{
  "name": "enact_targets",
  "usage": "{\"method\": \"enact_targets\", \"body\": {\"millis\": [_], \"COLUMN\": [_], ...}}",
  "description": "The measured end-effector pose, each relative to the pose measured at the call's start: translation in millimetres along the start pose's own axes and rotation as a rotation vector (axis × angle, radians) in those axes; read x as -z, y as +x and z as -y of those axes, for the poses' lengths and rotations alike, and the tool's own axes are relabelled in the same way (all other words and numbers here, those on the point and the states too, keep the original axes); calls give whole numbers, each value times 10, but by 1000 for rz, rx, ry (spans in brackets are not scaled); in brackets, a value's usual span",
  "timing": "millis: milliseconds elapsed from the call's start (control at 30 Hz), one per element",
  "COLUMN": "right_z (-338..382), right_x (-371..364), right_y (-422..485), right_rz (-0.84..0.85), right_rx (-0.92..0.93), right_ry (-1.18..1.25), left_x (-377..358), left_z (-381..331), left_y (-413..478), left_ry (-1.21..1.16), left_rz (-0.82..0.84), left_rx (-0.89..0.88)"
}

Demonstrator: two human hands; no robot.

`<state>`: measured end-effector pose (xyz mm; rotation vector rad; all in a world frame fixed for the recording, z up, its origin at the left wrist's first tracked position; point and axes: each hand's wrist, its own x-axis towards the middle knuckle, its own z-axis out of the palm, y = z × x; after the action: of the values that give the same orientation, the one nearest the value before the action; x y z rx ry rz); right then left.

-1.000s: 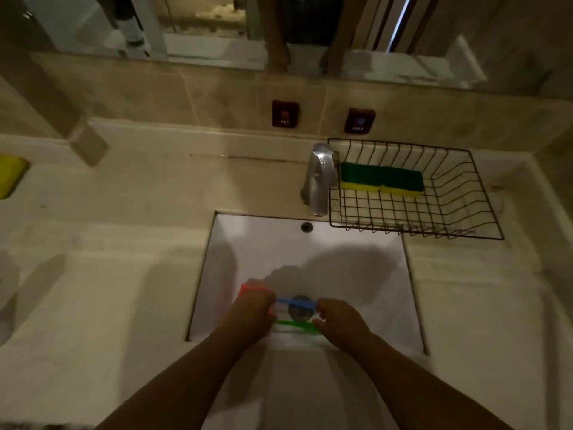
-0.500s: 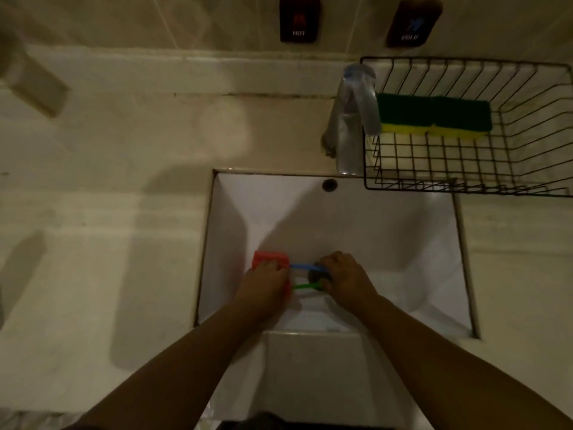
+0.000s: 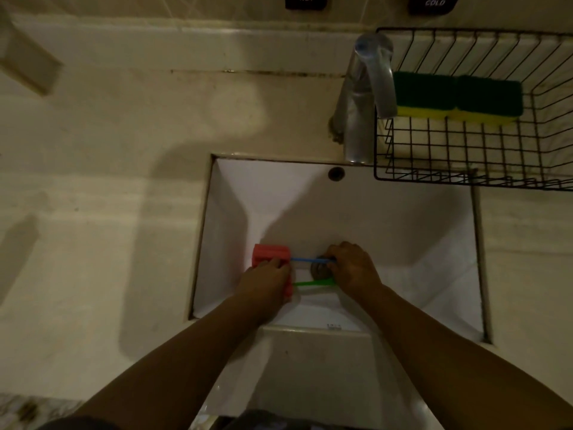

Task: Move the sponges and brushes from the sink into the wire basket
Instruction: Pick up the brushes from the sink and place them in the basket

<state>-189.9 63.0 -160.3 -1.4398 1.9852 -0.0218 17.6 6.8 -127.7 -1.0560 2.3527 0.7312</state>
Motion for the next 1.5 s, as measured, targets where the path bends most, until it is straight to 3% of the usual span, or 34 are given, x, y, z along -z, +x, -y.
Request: {"method": "enact_targets", "body": {"millis": [467,1033,1300,1500], "right_z": [-29,-480,-725,-877], "right_x": [264,1525,1918,2087], "right_y": [-310,-1154,-1232,-1239], "right_rz": [-71,-445,-520,-560], "right_rx": [7,36,2,33], "right_ry": [44,33,115,165], "left_x": [274,1182,1566,1657], "left_z": [-113,-1105,-1491,-1599], "left_y": [-109,-310,-361,-340], "left_ry": [-39,-127,-35,-129], "left_rz": [-55,-320,-411,-406], "left_rx": [-91,-418,-513,-519]}}
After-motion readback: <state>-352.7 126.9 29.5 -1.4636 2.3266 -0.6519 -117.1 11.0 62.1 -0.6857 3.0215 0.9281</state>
